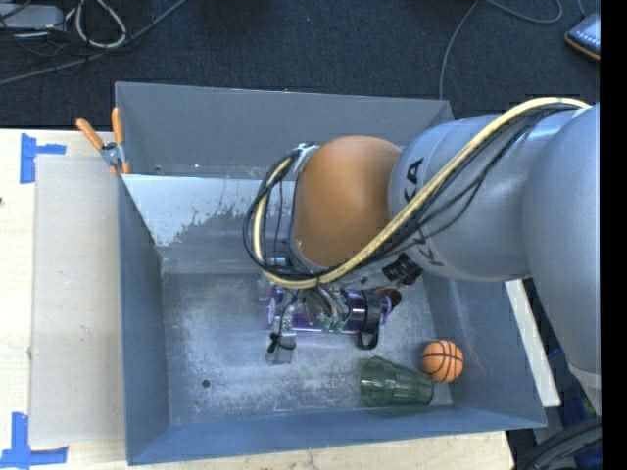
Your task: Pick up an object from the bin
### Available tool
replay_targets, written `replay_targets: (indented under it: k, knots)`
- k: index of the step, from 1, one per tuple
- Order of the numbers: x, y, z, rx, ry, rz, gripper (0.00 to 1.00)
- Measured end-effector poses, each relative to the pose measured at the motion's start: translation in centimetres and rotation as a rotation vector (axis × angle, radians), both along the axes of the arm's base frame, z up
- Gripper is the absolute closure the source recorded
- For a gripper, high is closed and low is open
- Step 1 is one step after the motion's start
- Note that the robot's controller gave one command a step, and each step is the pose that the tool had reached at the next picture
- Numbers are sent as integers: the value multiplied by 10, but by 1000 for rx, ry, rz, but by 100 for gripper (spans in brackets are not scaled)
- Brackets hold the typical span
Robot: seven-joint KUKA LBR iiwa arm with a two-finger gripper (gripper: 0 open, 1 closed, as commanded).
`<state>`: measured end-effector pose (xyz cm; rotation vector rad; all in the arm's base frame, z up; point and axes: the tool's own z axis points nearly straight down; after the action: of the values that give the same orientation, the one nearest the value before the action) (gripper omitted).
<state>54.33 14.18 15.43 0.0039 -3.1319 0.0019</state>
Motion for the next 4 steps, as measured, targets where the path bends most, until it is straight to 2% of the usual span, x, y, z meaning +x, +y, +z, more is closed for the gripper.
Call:
replay_targets:
  k: [1, 2, 3, 4]
  knots:
    - [2, -1, 3, 1, -7, -4, 0]
    - [38, -93, -64, 1, -6, -59, 0]
    - [46, -100, -49, 3, -8, -73, 0]
    - [42, -109, -69, 1, -1, -73, 0]
